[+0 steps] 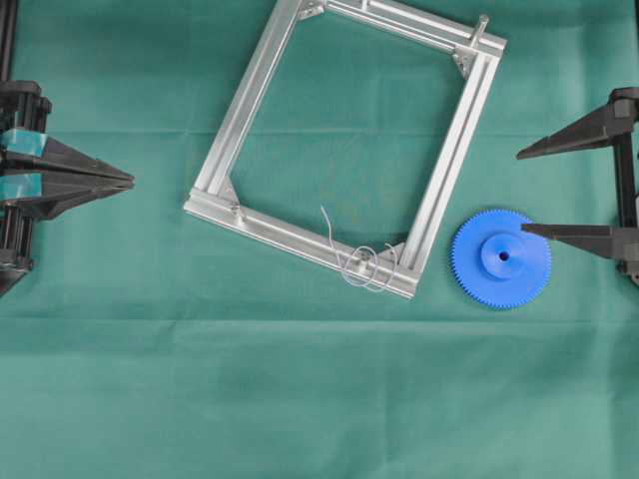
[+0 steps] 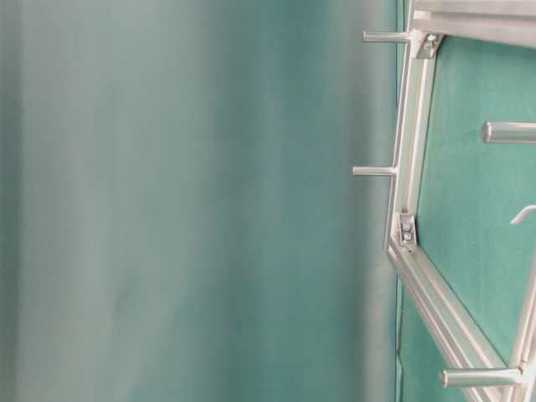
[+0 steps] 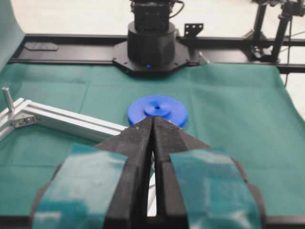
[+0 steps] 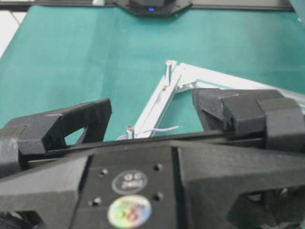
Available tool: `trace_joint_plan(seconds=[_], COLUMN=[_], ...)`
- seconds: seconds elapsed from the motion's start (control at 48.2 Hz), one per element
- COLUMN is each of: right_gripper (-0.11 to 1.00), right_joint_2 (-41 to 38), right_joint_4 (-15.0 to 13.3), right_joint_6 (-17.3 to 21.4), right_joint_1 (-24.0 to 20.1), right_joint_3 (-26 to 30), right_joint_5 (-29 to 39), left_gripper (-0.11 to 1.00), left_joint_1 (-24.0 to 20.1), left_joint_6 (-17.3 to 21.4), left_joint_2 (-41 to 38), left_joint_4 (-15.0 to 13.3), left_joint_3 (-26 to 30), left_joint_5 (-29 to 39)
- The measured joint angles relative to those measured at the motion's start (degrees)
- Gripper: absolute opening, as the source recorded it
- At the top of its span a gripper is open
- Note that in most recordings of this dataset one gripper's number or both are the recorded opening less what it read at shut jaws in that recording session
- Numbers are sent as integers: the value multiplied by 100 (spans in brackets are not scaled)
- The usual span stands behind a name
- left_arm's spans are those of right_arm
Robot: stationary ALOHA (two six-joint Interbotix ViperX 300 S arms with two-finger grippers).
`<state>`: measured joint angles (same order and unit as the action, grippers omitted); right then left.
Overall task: Find the location of the shaft and insert the gear.
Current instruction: 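Move the right gripper open toward the blue gear's hub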
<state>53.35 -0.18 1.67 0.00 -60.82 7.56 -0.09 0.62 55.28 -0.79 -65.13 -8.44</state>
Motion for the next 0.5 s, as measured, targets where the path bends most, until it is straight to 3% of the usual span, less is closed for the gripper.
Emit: trace_joint_plan(seconds=[0.187,0.498], right_gripper=[92,91], right_joint_2=[0,-132], right_joint_4=[0,9], right_joint_6=[35,448], right_joint_1=[0,0], right_joint_3=[70,237], right_joint_5=[316,1380], left_gripper=[1,1], left_joint_1=[0,0], left_joint_6=[-9,0], left_joint_2=[0,0], left_joint_4=[0,0], left_joint_3=[0,0], left_joint_5=[35,105])
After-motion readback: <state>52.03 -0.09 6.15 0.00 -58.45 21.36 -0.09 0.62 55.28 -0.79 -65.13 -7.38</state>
